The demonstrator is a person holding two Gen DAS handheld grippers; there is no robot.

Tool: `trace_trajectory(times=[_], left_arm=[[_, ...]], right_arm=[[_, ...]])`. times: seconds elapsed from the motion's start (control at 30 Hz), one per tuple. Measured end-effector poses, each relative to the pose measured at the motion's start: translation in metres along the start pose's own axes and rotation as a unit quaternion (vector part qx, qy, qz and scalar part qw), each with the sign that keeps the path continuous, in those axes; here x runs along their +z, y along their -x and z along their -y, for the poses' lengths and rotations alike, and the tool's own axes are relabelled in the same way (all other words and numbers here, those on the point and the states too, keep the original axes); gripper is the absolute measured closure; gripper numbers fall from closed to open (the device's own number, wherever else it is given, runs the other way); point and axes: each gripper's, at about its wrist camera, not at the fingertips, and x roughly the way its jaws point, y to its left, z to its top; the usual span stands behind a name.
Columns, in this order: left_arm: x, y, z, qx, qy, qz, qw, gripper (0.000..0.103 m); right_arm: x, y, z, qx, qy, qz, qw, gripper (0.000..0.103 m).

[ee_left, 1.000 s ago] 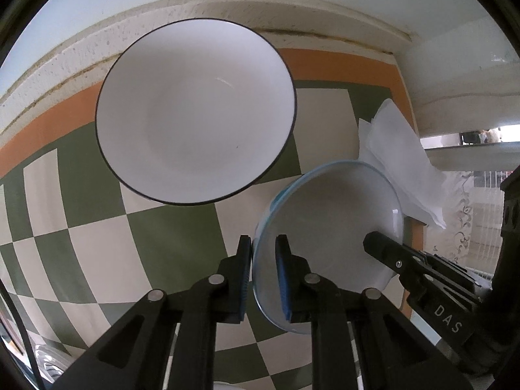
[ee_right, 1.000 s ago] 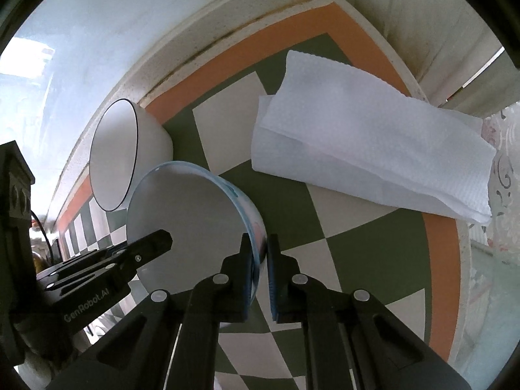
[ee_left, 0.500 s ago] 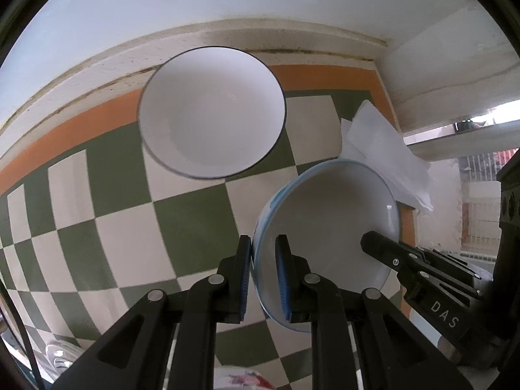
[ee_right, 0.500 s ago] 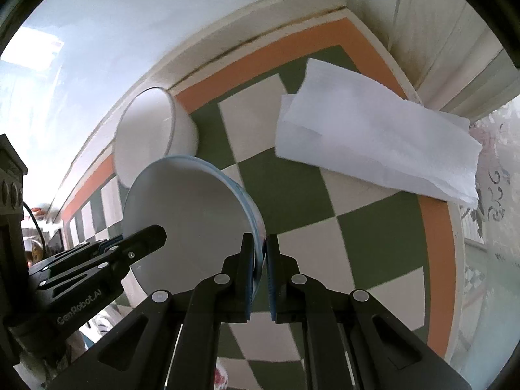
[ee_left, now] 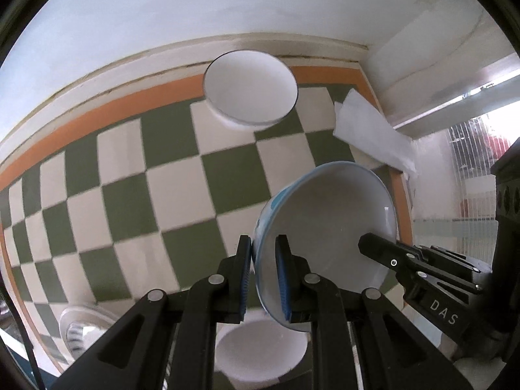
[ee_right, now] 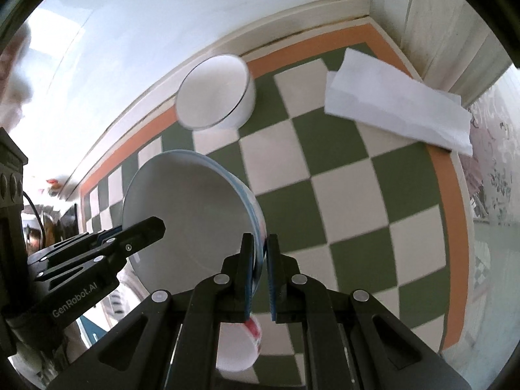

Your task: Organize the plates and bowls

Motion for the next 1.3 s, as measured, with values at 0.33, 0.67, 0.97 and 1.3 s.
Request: trace_trajectory(times=[0.33,0.67,0.97,1.3], left_arm=[[-0.075,0.018,-0.027,-0.02,0.013,-0.017,0.9996,0.09],[-0.12,-0.003,-0.038,-0.015,0.019,-0.052,0.9984,0.09],[-0.13,-0.034,-0.028,0.011,-0.007,-0.083,0.9964,0.09],[-0.132,-0.047,-0.028,0.033,-0.009,-0.093,0.9951,0.09]], right_arm=[[-0.075,0.01,-0.021,0.008,0.016,-0.019,1.0,0.094],[-0.128,-0.016,-0.021,0.005,0.019,-0.057,0.998,0.094],[-0.14,-0.04,-0.008,-0.005,0.007,-0.073,0.997,0.093],[-0.136,-0.057,-0.01,-0.02,0.019,-0.092,0.995,0.091]])
